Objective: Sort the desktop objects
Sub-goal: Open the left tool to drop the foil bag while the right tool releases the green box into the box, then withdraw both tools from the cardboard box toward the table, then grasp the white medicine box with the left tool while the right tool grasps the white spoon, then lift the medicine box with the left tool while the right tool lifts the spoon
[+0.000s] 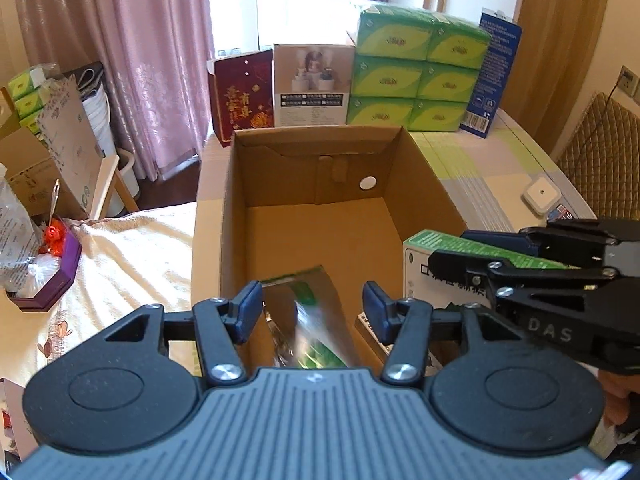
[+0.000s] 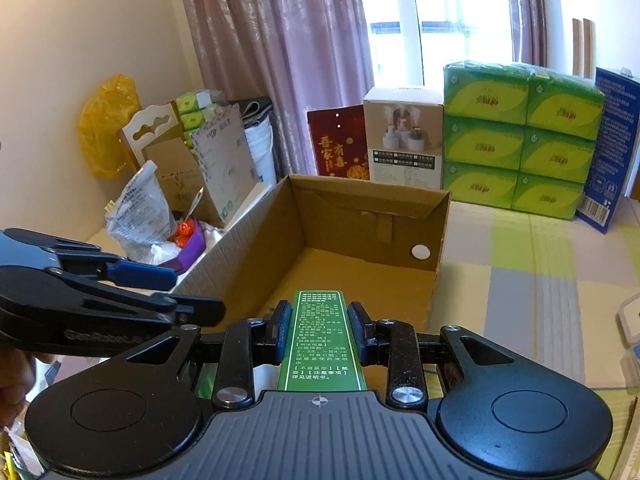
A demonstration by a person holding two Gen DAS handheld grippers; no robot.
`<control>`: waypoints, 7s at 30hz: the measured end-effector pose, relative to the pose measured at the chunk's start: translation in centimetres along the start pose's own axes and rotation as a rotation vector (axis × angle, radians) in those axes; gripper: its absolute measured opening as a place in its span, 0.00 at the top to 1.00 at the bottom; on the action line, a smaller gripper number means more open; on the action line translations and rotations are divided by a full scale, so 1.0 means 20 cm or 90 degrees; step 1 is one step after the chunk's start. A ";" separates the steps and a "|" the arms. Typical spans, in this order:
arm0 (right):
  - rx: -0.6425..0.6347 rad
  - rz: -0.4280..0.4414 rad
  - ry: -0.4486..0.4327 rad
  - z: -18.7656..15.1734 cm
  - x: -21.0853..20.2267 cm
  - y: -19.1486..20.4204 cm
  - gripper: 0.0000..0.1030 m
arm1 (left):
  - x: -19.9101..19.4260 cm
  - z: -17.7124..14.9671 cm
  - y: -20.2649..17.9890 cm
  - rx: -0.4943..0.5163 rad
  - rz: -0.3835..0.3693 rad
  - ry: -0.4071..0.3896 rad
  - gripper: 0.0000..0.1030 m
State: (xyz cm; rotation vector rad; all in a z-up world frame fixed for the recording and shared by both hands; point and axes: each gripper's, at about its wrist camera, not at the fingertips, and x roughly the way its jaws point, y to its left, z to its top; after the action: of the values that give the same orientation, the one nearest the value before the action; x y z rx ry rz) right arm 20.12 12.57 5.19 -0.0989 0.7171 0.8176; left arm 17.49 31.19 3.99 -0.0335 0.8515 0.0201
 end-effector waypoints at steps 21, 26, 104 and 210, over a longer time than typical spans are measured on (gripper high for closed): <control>0.046 -0.031 -0.031 -0.15 -0.29 -0.17 0.40 | -0.28 -0.23 -0.12 -0.018 0.008 -0.039 0.29; 0.053 -0.046 -0.025 -0.26 -0.46 -0.22 0.31 | -0.37 -0.27 -0.24 -0.026 0.004 -0.049 0.21; -0.065 -0.157 0.101 -0.97 -1.23 -1.50 0.18 | 0.18 -0.38 -1.89 0.097 -0.128 0.003 0.01; 0.055 -0.201 0.069 -1.18 -0.90 -1.41 0.72 | 0.53 -0.63 -1.83 0.111 -0.113 0.057 0.35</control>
State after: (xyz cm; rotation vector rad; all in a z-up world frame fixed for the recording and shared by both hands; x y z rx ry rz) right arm 18.50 -26.44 -6.90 -0.1756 0.8139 0.4810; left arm 16.22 -5.90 -11.56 0.0543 0.9338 -0.2232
